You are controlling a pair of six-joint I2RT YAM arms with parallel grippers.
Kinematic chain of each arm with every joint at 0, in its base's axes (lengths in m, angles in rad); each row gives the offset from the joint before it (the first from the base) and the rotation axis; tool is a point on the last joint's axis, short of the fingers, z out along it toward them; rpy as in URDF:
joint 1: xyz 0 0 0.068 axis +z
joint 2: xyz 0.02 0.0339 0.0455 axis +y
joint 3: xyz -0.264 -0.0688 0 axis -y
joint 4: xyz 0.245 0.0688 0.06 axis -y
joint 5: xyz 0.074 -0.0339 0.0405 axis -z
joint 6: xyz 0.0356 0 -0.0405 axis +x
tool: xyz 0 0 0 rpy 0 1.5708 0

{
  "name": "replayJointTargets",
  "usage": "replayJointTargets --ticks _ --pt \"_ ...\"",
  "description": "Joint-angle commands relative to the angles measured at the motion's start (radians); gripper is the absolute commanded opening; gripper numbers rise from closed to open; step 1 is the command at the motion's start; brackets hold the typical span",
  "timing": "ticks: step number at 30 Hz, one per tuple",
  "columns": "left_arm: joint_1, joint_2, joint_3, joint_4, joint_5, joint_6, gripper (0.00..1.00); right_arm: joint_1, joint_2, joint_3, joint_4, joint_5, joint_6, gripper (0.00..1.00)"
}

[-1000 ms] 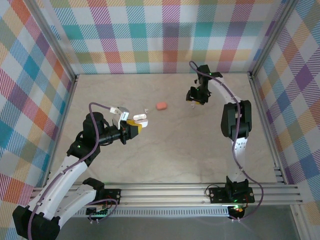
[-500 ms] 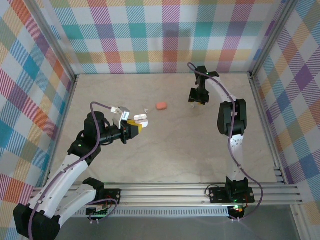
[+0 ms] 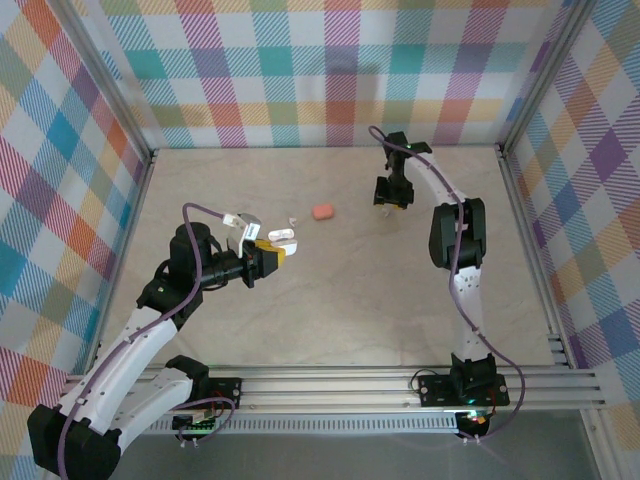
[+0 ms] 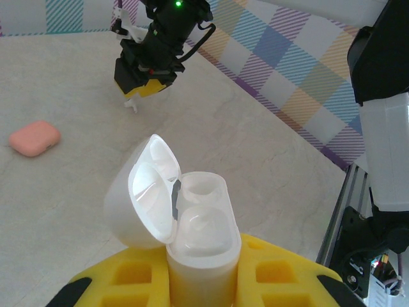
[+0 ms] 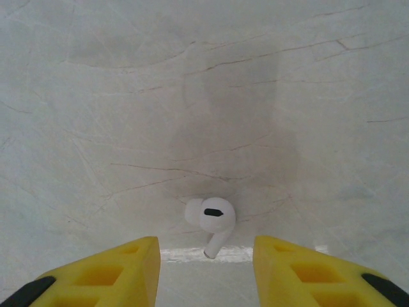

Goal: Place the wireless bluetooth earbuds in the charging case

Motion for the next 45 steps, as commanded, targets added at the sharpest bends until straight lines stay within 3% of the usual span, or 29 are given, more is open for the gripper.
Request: replayJointTargets --ticks 1,22,45 --pt "-0.003 -0.009 0.012 -0.001 0.017 0.013 0.0 0.014 0.037 0.042 -0.04 0.014 -0.028 0.44" --pt "-0.003 -0.028 0.018 -0.029 0.01 0.02 0.0 0.019 0.094 0.098 -0.068 0.047 -0.065 0.41" --pt "-0.003 -0.069 0.011 -0.047 0.012 0.0 0.0 0.029 0.059 0.053 -0.071 0.037 -0.102 0.24"
